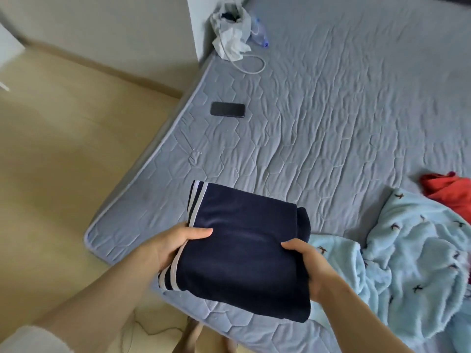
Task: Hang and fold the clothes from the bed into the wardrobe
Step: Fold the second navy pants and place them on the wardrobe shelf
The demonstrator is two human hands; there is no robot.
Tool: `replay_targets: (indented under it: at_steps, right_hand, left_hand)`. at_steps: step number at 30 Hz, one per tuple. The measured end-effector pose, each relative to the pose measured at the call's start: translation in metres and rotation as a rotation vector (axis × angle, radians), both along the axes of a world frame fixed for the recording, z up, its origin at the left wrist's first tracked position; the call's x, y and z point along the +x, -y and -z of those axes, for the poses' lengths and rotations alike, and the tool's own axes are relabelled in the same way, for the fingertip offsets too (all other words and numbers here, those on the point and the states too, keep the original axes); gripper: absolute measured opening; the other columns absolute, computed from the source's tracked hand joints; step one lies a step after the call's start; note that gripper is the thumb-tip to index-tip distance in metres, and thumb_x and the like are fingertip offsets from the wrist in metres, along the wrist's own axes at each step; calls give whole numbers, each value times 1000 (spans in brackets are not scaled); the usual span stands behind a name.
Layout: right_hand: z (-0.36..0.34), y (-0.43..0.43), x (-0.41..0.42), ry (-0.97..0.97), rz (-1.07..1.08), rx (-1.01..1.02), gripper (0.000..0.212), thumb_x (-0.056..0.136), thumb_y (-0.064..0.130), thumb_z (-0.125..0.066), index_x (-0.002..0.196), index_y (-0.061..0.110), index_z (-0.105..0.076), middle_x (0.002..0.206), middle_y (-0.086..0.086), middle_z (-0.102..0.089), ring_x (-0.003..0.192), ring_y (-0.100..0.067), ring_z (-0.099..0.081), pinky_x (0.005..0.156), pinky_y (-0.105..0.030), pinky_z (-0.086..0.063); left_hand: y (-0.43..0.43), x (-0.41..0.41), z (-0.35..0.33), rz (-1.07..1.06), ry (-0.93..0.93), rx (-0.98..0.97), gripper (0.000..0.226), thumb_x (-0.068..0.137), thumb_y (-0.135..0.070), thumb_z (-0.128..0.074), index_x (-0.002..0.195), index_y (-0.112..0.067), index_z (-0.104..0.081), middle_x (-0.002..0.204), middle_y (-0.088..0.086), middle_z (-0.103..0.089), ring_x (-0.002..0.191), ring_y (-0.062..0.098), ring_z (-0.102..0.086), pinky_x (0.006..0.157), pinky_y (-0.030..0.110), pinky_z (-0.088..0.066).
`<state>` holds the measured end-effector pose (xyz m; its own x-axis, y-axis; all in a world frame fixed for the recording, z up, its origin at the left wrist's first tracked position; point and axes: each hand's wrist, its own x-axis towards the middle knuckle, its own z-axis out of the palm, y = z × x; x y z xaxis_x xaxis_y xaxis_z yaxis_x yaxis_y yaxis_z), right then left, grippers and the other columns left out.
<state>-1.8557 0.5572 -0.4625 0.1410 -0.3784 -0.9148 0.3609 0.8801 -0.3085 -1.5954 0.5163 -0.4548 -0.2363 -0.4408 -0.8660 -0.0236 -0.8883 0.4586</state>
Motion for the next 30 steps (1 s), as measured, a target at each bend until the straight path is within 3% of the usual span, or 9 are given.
replay_targets:
  at_steps: [4, 8, 11, 16, 22, 26, 30]
  right_hand:
    - [-51, 21, 15, -122, -168, -94, 27, 76, 13, -66, 102, 7, -65, 79, -15, -73, 67, -30, -70, 55, -32, -54]
    - [-95, 43, 51, -164, -277, -214, 24, 79, 14, -65, 102, 8, -63, 71, -13, -72, 62, -28, -69, 52, -31, -53]
    - [-123, 57, 86, -140, -355, -285, 22, 80, 12, -63, 101, 8, -63, 67, -12, -72, 54, -26, -69, 47, -30, -52]
    - [-160, 71, 165, -86, -495, -387, 25, 80, 12, -62, 105, 8, -63, 71, -10, -71, 65, -26, -67, 51, -28, -52]
    - [-183, 74, 279, -54, -660, -445, 19, 81, 13, -60, 99, 8, -64, 75, -11, -70, 74, -28, -64, 59, -32, -50]
    - [-192, 75, 373, -57, -757, -476, 20, 79, 13, -62, 98, 7, -63, 86, -13, -68, 81, -32, -64, 71, -36, -52]
    - [-198, 77, 468, -81, -834, -530, 18, 79, 13, -63, 97, 8, -63, 79, -10, -69, 74, -27, -64, 63, -32, -51]
  left_hand:
    - [1, 18, -52, -17, 75, -69, 18, 81, -13, -65, 99, -10, -68, 94, 12, -73, 81, 25, -71, 67, 31, -53]
    - [-2, 52, -98, -123, 110, -151, 11, 83, -19, -66, 93, -16, -71, 89, 8, -74, 77, 23, -72, 61, 29, -54]
    - [-13, 87, -128, -227, 134, -192, 16, 80, -21, -69, 95, -17, -71, 94, 8, -74, 82, 25, -72, 67, 32, -54]
    - [-37, 158, -177, -364, 172, -182, 17, 77, -26, -72, 89, -16, -75, 94, 9, -74, 80, 25, -72, 58, 29, -55]
    - [-78, 249, -203, -606, 164, -178, 34, 73, -27, -76, 103, -12, -70, 101, 11, -72, 91, 29, -70, 79, 39, -54]
    - [-102, 327, -207, -745, 139, -198, 30, 74, -27, -74, 101, -12, -70, 99, 10, -73, 87, 28, -71, 65, 35, -57]
    - [-120, 407, -208, -851, 150, -204, 30, 75, -26, -74, 101, -12, -70, 97, 10, -73, 83, 29, -71, 63, 34, -56]
